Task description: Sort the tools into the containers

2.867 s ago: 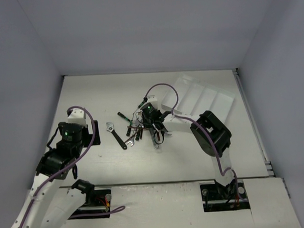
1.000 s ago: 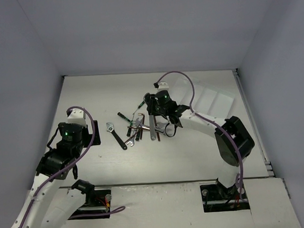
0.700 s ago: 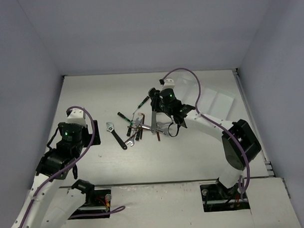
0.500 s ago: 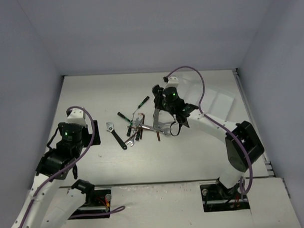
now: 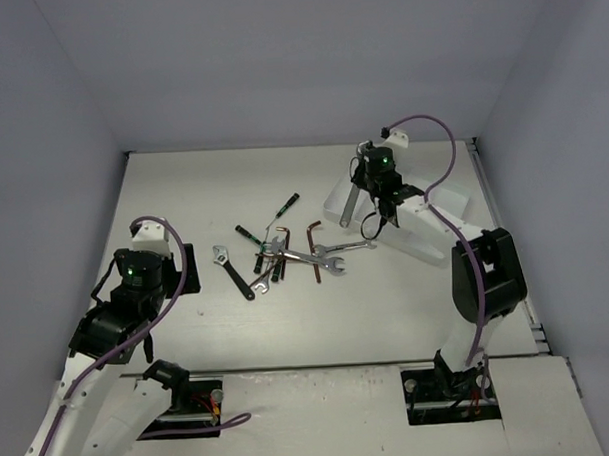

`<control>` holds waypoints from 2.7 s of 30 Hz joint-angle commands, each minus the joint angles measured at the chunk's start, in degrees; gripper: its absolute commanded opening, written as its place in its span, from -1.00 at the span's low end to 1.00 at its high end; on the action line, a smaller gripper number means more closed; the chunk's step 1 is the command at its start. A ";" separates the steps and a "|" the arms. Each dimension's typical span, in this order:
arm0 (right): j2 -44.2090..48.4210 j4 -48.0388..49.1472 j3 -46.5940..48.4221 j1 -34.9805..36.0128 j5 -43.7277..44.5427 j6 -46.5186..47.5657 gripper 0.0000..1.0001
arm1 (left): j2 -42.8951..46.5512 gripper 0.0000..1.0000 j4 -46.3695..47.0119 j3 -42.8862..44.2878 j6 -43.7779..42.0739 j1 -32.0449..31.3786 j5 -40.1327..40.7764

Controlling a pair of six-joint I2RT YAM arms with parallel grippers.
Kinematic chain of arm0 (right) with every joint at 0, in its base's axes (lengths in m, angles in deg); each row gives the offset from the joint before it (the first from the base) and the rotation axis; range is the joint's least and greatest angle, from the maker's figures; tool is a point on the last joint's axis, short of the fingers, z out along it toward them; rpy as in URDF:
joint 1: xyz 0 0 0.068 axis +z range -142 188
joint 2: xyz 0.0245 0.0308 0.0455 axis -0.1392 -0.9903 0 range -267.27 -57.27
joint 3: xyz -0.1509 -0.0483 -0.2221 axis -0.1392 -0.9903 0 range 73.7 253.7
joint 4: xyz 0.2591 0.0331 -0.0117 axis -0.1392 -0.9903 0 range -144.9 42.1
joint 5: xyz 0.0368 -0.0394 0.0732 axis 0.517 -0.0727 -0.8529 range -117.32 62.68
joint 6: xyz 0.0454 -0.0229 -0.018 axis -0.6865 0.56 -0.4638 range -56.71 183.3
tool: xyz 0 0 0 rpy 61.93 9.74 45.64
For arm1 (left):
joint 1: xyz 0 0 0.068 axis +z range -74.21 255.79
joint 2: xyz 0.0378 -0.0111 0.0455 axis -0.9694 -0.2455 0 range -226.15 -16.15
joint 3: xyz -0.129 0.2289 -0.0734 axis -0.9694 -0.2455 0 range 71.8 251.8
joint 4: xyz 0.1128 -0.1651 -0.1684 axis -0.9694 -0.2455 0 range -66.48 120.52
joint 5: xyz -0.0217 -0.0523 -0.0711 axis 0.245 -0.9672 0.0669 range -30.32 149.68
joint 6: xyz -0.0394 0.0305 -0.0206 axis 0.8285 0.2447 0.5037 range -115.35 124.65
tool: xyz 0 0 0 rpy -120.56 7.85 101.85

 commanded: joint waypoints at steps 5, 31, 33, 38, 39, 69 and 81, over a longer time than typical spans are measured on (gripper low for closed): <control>-8.56 9.77 11.36 -4.03 0.26 -6.87 -1.00 | 1.13 0.76 -1.88 3.31 1.32 -0.30 0.54; -26.71 6.48 26.31 -8.56 -4.02 -16.61 -0.29 | -0.13 0.76 -2.55 3.50 5.77 -0.30 -0.34; -26.29 6.18 25.75 -8.62 -4.24 -16.21 -0.09 | -1.36 0.76 -2.47 3.70 6.97 -0.24 -0.72; -22.18 4.88 23.85 -8.41 -4.48 -13.24 0.25 | -4.95 0.76 -2.29 4.45 11.65 -0.30 -1.57; -20.44 4.35 23.41 -8.38 -4.55 -12.43 0.27 | -6.35 0.76 -2.29 4.68 12.73 -0.30 -1.64; 40.99 -9.52 -26.57 -6.27 -11.88 2.49 0.33 | -61.26 0.41 1.84 19.96 40.34 0.40 -2.68; 48.81 -12.99 -30.89 -6.27 -13.40 4.28 0.35 | -67.26 0.31 6.47 16.91 41.90 1.07 -4.54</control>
